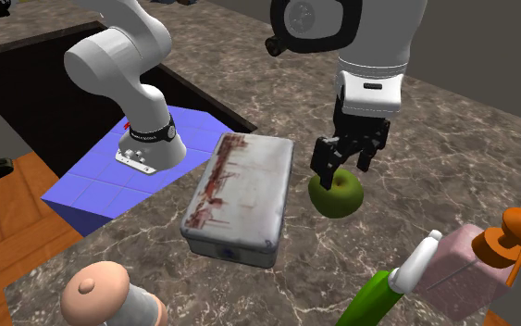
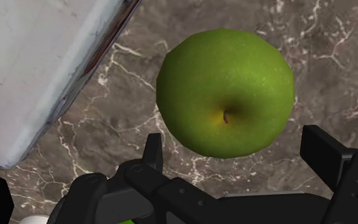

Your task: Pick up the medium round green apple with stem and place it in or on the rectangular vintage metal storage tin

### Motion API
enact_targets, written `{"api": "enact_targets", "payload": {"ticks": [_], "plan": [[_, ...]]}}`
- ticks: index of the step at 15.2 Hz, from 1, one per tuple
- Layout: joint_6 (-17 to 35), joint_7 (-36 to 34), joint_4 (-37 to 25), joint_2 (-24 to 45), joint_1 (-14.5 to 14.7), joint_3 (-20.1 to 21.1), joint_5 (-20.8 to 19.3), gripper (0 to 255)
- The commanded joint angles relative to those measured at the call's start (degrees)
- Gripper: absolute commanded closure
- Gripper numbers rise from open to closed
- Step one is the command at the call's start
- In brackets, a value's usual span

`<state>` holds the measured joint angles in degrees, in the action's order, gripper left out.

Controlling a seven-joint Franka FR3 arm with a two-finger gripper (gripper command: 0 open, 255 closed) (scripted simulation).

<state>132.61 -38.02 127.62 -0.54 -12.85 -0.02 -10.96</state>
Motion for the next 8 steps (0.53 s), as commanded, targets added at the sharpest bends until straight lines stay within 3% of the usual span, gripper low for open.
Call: {"api": "enact_targets", "payload": {"ticks": [1, 3, 4, 8], "plan": [[0.04, 0.0, 0.01, 0.03, 0.0, 0.0, -0.01, 0], [0.03, 0.0, 0.01, 0.02, 0.0, 0.0, -0.01, 0], [0.03, 0.0, 0.01, 0.02, 0.0, 0.0, -0.01, 255], [0.03, 0.0, 0.01, 0.02, 0.0, 0.0, -0.01, 255]]}}
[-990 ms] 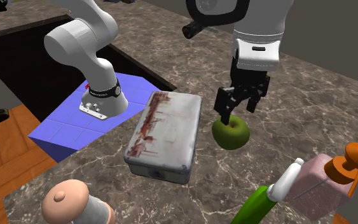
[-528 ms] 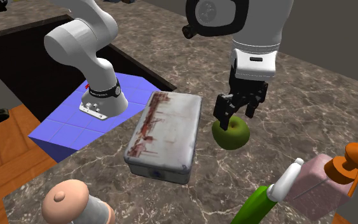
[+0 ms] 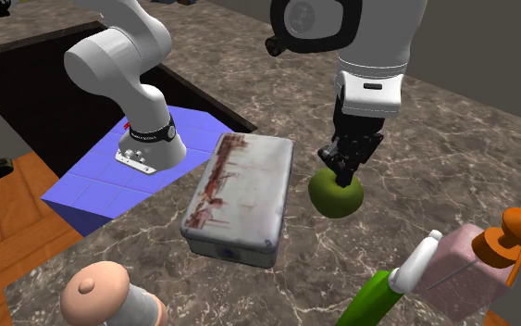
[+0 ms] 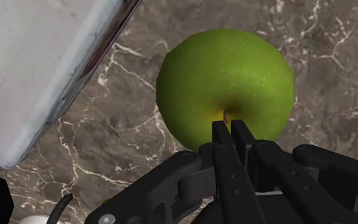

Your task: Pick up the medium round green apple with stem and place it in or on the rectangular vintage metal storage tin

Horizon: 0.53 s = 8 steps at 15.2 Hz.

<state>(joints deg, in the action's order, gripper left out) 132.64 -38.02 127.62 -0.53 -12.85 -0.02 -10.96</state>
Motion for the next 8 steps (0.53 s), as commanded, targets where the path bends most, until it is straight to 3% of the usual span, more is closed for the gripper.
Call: {"api": "enact_targets", "payload": {"ticks": [1, 8], "plan": [[0.0, 0.0, 0.0, 0.0, 0.0, 0.0, 0.0, 255], [-2.23, 0.47, -1.12, -1.14, 0.05, 0.04, 0.36, 255]]}}
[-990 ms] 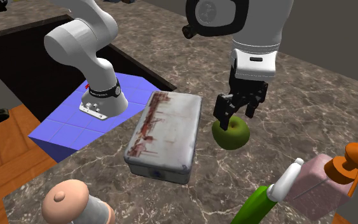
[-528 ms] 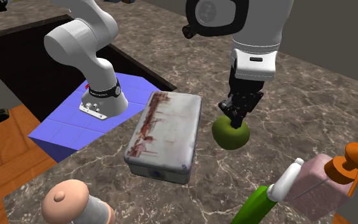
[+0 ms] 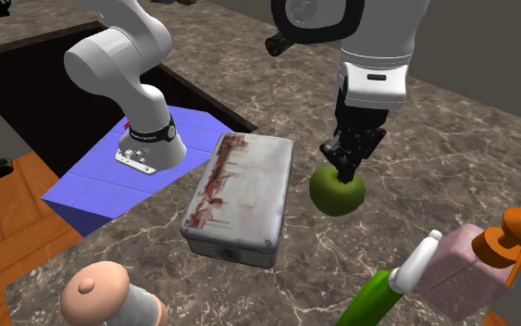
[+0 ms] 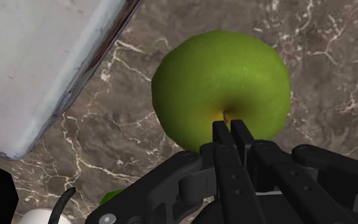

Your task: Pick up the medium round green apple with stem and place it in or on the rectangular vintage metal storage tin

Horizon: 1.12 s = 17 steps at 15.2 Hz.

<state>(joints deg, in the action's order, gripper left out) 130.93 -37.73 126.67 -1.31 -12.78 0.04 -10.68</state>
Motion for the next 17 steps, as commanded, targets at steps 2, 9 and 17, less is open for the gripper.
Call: {"api": "enact_targets", "payload": {"ticks": [2, 9, 17], "plan": [[-2.01, 0.47, -0.97, -1.06, 0.01, 0.0, 0.31, 255], [-7.25, 1.43, -4.18, -3.15, 0.13, 0.08, 0.97, 255], [-13.26, 2.39, -8.58, -4.81, 0.24, 0.15, 1.56, 255]]}}
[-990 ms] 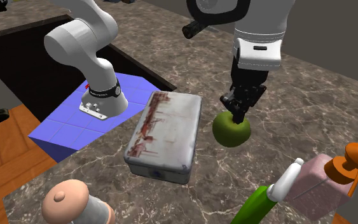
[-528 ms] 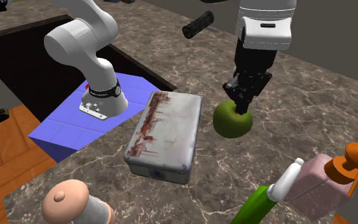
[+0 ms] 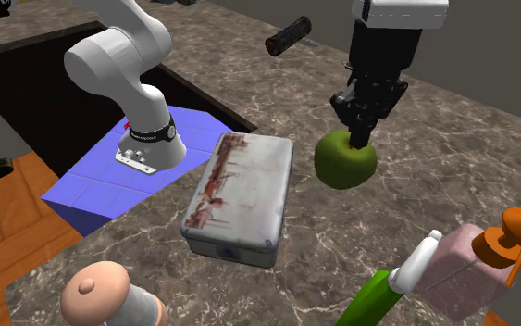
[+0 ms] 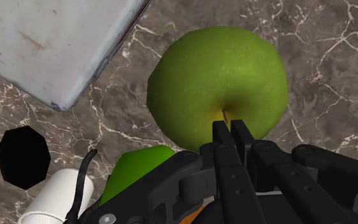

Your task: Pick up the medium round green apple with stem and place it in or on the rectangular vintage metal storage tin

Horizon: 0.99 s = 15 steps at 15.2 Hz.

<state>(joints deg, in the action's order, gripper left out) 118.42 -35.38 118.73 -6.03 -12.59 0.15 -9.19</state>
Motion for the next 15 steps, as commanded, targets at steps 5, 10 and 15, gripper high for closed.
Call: {"api": "enact_targets", "payload": {"ticks": [5, 10, 15], "plan": [[-4.52, 0.6, -3.79, -0.74, 0.1, 0.09, 0.35, 255], [-8.29, 1.12, -7.26, -1.08, 0.15, 0.14, 0.58, 255], [-10.93, 2.65, -6.07, -5.09, -0.31, -0.5, 0.72, 255]]}}
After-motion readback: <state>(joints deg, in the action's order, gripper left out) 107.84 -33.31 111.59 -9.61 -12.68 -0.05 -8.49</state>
